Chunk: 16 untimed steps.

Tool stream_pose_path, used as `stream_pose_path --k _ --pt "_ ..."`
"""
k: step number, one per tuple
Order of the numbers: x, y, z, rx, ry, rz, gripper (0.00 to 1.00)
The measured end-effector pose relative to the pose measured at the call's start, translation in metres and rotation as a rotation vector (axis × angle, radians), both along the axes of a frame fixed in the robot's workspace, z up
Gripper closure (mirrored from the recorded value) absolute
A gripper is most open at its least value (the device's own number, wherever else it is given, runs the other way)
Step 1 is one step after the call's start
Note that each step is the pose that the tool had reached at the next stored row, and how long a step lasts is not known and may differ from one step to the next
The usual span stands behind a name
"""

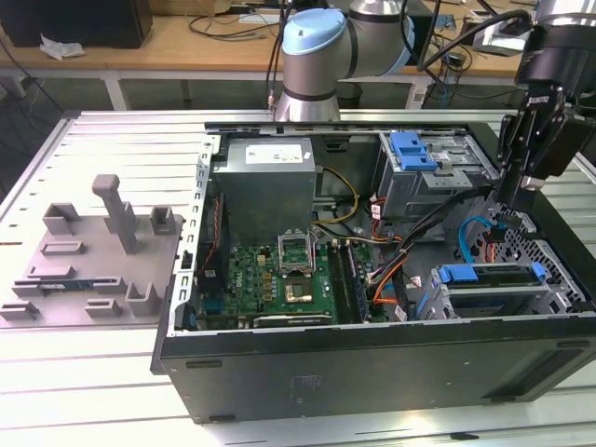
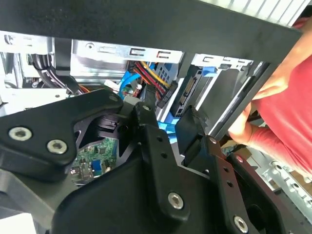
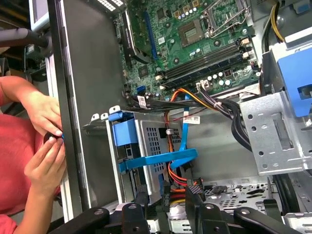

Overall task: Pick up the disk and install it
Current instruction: 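Insert the first disk wire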

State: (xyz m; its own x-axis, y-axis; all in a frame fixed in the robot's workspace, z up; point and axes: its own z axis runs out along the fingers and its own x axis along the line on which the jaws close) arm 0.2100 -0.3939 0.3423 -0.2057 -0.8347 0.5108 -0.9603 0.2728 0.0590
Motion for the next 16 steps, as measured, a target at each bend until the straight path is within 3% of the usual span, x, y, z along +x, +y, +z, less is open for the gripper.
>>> stream_pose_path --k 2,4,7,11,16 --pt "0.001 -0.0003 -0.001 -0.0007 -0.0054 0.0 0.56" --pt "0.001 -0.0033 -0.0011 -0.0052 -0.0061 0.0 0.56" --pt "0.001 -0.0111 -0.002 -0.0129 -0.006 0.0 0.56" --pt "0.001 -0.0105 -0.0083 -0.0132 -0.006 0.0 0.56" --pt "0.001 -0.0101 -0.0085 -0.0132 -0.006 0.0 0.56"
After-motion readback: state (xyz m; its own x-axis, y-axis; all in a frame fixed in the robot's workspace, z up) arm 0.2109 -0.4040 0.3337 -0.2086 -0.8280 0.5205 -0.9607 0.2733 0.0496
